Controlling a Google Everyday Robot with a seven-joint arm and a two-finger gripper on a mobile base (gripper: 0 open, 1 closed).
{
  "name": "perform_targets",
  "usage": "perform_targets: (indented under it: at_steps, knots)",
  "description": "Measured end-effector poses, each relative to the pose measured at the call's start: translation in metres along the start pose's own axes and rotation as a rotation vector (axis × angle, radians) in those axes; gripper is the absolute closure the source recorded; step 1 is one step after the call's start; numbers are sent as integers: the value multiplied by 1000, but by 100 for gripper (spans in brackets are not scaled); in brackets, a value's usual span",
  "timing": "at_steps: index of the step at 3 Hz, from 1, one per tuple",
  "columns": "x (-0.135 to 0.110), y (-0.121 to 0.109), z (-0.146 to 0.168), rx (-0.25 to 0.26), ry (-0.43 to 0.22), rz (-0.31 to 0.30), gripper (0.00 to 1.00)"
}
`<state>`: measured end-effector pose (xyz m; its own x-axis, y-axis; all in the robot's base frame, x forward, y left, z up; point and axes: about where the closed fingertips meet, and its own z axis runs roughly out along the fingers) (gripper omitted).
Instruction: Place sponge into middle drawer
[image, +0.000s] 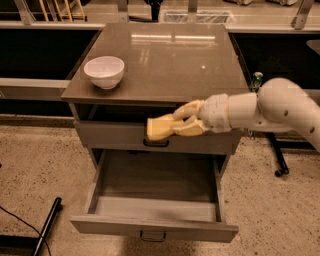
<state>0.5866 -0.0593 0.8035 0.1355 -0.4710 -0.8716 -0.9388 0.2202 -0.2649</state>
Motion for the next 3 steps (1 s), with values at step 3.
perform_targets:
  at_steps: [3]
  knots:
    - [104, 49, 30, 46, 19, 176, 100]
